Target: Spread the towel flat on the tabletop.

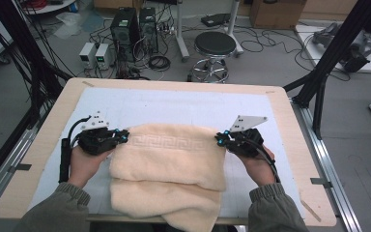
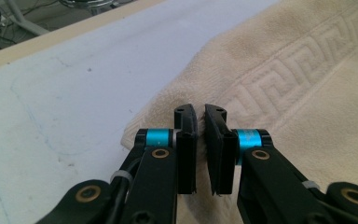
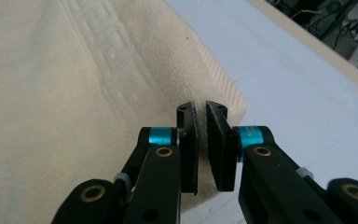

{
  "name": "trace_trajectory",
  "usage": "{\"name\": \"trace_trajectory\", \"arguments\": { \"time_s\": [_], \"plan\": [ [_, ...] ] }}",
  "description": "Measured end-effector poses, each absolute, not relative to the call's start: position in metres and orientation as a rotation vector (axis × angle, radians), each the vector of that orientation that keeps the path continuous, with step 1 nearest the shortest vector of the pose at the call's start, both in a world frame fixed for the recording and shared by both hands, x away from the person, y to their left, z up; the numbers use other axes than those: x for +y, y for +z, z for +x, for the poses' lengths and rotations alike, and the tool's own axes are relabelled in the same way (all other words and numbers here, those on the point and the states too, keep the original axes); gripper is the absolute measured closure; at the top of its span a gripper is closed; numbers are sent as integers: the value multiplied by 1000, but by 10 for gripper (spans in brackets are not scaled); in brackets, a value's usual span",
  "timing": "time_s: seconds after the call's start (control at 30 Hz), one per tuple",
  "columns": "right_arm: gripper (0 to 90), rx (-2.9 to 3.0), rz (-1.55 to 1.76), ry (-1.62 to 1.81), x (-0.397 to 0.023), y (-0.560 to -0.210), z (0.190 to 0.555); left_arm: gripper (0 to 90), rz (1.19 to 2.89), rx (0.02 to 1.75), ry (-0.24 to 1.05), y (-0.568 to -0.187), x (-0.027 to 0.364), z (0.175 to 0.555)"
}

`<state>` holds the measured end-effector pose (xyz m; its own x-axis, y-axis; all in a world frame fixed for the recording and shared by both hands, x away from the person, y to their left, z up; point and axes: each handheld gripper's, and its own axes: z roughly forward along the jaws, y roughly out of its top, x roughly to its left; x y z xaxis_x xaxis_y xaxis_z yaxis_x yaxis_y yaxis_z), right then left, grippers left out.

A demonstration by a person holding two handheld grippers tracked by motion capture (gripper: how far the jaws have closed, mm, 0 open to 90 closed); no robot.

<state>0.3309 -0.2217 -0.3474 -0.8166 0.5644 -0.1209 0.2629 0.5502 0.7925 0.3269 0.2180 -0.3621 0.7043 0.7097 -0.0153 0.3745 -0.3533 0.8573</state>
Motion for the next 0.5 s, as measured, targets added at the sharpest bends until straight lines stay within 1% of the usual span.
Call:
{"name": "trace_trajectory", "arguments": {
  "time_s": [0.07, 0.17, 0.37, 0.5],
  "plan": [
    [835, 2437, 658, 1178, -220, -344, 330, 827, 1993, 820, 449, -363, 219, 324],
    [835, 2495, 658, 1195, -216, -351, 327, 826, 2044, 784, 419, -372, 219, 317],
    [836, 2636, 636, 1243, -209, -385, 315, 822, 2097, 746, 314, -396, 222, 303],
    [836, 2672, 636, 1258, -213, -394, 310, 821, 2119, 714, 335, -397, 222, 296]
  ]
}}
